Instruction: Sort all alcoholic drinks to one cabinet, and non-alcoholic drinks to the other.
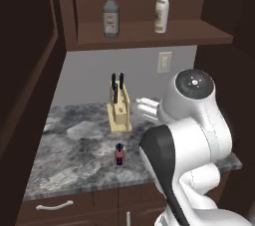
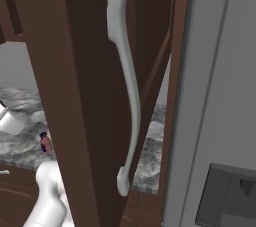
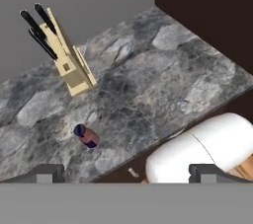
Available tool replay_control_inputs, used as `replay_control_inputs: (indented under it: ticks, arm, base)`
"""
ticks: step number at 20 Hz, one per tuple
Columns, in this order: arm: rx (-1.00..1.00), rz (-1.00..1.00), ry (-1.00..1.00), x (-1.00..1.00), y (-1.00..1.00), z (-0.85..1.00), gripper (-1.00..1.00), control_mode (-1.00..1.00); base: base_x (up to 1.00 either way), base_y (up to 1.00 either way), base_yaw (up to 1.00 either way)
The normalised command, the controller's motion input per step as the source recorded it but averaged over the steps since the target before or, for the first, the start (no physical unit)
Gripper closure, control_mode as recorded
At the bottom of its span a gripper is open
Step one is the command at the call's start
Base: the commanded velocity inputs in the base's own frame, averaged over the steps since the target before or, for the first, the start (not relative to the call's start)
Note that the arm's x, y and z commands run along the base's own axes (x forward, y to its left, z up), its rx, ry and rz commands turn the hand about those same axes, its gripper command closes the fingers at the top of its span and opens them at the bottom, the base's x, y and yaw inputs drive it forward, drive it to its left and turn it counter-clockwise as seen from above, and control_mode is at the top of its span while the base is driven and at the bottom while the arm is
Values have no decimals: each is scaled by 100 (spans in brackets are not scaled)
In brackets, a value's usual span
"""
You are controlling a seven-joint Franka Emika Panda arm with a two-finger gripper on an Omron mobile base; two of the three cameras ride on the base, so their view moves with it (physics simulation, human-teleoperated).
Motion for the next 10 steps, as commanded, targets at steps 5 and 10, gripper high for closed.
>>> replay_control_inputs:
  ticks: [5,10]
  arm:
    - [0,-11,-8,0,25,-20,-100,-100]
    - [0,-11,-7,0,15,-25,-100,-100]
  base:
    - [0,0,0]
    - [0,0,0]
